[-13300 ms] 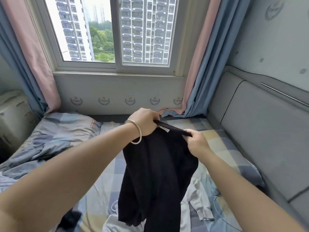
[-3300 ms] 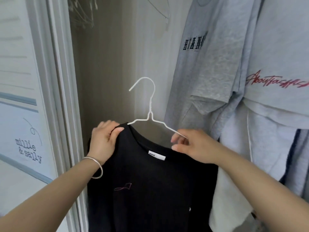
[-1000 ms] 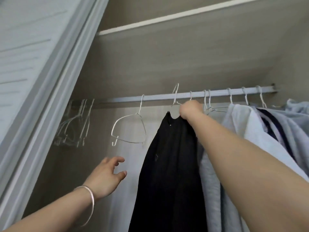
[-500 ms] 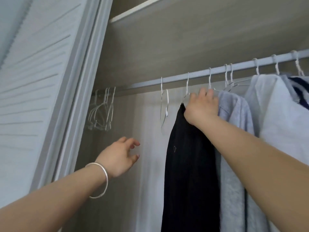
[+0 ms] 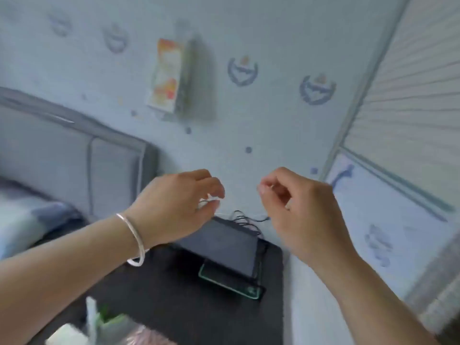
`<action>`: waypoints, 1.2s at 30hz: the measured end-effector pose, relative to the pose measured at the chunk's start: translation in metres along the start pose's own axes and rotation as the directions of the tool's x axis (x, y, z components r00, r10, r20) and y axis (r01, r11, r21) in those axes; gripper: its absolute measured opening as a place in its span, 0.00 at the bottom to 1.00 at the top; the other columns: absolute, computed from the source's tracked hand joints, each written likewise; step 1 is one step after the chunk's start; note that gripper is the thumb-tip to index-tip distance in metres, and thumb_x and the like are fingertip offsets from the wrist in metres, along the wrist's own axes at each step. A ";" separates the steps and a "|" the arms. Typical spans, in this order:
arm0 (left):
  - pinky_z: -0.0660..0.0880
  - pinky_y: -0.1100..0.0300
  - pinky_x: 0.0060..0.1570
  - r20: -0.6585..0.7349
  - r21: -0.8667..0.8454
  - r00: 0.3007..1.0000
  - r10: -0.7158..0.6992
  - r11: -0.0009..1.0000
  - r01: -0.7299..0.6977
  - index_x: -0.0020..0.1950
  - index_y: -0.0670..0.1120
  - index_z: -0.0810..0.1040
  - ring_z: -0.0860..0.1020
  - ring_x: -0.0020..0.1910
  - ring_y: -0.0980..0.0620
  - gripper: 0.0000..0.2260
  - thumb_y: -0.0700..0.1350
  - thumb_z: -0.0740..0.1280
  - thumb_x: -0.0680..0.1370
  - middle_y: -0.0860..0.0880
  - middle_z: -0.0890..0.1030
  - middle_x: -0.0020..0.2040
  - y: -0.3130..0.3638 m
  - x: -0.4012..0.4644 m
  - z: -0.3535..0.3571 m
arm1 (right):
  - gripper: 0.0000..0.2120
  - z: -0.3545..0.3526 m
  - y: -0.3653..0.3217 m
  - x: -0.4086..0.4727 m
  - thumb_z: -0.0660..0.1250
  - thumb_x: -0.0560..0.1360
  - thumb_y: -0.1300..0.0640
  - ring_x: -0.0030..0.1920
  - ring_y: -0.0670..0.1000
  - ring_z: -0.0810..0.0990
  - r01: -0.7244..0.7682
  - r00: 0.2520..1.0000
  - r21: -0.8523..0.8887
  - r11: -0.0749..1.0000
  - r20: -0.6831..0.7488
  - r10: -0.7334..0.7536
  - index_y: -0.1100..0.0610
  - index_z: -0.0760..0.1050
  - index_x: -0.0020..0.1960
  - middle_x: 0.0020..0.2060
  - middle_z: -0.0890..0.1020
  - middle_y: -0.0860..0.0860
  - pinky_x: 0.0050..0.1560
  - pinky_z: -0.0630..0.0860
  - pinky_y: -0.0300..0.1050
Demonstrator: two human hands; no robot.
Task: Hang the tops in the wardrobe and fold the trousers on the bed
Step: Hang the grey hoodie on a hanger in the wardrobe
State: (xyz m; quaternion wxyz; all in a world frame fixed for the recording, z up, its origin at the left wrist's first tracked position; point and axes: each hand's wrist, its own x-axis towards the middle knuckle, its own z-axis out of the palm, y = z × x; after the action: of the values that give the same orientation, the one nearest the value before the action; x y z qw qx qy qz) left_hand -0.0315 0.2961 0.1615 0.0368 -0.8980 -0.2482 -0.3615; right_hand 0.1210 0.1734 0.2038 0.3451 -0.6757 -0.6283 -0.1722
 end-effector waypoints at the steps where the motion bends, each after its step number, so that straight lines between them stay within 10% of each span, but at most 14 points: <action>1: 0.70 0.62 0.34 -0.007 0.012 0.987 -0.158 0.987 0.158 0.47 0.58 0.77 0.79 0.39 0.54 0.14 0.58 0.53 0.72 0.59 0.79 0.44 -0.035 -0.040 -0.006 | 0.06 0.038 -0.020 -0.003 0.64 0.75 0.53 0.30 0.46 0.74 -0.016 0.997 0.104 0.994 0.081 0.008 0.48 0.76 0.39 0.27 0.77 0.43 0.35 0.72 0.43; 9: 0.73 0.59 0.45 -0.005 0.056 0.481 -0.877 0.480 0.875 0.47 0.52 0.81 0.78 0.42 0.54 0.06 0.46 0.65 0.76 0.54 0.81 0.43 -0.189 -0.363 -0.086 | 0.10 0.308 -0.275 -0.076 0.63 0.76 0.55 0.37 0.48 0.77 -0.155 0.773 0.576 0.803 0.577 -0.265 0.50 0.73 0.35 0.31 0.80 0.47 0.37 0.69 0.40; 20: 0.73 0.61 0.49 0.078 -0.028 -0.199 -0.977 -0.202 0.979 0.48 0.47 0.82 0.80 0.45 0.52 0.05 0.42 0.66 0.75 0.50 0.83 0.45 -0.281 -0.650 -0.139 | 0.11 0.510 -0.504 -0.217 0.65 0.74 0.57 0.37 0.53 0.79 -0.495 0.317 0.425 0.757 0.900 -0.298 0.49 0.75 0.33 0.27 0.79 0.47 0.46 0.77 0.51; 36: 0.69 0.62 0.45 0.266 0.058 -0.484 -0.834 -0.487 0.871 0.53 0.50 0.78 0.79 0.46 0.52 0.07 0.43 0.64 0.76 0.54 0.79 0.45 -0.556 -0.752 -0.045 | 0.10 0.831 -0.582 -0.207 0.61 0.75 0.59 0.34 0.49 0.76 -0.635 -0.088 -0.051 0.771 0.996 -0.006 0.52 0.76 0.37 0.29 0.78 0.48 0.35 0.69 0.40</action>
State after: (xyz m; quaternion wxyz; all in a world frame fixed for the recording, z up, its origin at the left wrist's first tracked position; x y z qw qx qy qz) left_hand -0.7852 0.4560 -0.3699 -0.4055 -0.2718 -0.8592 -0.1533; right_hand -0.6407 0.5738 -0.3727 -0.0190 -0.6245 -0.5110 0.5904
